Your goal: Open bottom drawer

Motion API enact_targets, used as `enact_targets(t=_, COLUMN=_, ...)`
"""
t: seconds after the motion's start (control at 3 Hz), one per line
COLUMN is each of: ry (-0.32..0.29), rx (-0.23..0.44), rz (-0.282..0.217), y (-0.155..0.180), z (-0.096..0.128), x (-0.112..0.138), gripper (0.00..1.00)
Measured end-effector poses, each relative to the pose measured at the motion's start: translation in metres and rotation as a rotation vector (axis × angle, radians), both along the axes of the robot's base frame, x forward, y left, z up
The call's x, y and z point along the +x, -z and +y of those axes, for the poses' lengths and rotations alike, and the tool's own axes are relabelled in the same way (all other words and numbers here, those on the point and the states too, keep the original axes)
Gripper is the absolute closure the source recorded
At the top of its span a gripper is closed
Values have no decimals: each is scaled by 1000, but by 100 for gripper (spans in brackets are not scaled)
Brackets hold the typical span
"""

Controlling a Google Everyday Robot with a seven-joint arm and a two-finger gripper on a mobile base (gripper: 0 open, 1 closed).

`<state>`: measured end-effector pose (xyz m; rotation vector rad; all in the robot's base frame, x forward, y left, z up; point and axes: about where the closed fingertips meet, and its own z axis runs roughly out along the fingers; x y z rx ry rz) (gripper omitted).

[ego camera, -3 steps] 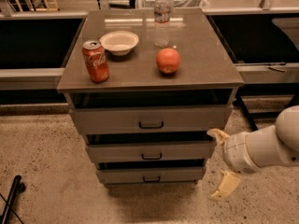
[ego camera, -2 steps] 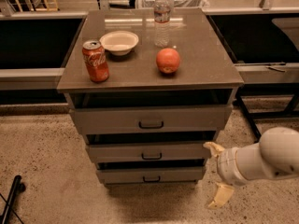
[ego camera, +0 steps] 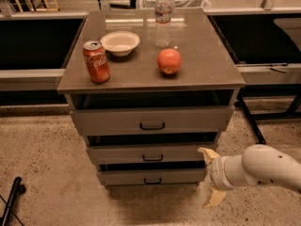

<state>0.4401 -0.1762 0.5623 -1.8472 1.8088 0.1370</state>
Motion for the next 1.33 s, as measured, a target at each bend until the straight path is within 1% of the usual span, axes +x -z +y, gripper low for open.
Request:
enact_targets(t=0.33, ry=-57, rx=-19, rz=38, y=18, z=14, x=5, gripper=0)
enact_targets(t=0.67, ry=-142, rx=-41, rz=38, y=64, z=30, x=42, gripper=0)
enact_targets(t=1.0, ry=-190, rx=-69, rz=109, y=149, z=45, x=64, gripper=0)
enact_targets(t=1.33, ry=-191, rx=-22, rz=189, y=235, z=44, x=67, gripper=0)
